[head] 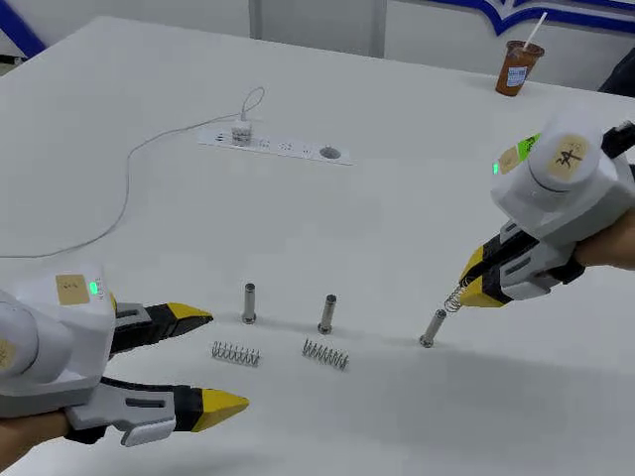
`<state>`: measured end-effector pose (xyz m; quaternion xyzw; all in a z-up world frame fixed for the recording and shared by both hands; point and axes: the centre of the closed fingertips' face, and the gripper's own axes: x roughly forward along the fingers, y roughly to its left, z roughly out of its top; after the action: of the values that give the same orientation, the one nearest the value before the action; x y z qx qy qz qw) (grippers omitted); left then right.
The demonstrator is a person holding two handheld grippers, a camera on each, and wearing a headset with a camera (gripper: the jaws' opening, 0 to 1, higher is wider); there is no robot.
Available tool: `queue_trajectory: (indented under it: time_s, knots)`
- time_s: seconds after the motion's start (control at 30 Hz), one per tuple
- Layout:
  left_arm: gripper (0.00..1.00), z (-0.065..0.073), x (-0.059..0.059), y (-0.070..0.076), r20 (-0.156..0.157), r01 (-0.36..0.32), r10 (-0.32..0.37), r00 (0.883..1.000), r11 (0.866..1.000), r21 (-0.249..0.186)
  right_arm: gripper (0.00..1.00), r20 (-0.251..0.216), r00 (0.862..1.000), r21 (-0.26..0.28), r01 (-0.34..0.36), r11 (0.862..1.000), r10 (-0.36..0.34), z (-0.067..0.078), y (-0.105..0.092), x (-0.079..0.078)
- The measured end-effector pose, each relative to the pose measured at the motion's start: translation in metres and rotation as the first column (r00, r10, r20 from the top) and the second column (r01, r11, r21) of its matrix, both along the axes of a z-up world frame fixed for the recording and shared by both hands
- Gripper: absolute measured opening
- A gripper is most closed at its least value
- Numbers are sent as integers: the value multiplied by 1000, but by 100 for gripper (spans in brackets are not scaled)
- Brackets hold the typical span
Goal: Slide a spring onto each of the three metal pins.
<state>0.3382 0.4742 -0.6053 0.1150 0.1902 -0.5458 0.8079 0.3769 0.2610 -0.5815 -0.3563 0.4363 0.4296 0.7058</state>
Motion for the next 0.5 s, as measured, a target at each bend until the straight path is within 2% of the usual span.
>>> queue_trajectory:
  time_s: [0.5]
  knots:
    - [59,-2,-1,4,-7,-17,17,1000,1000,2,12,-40,999,-24,-2,1000,1,-16,-2,5]
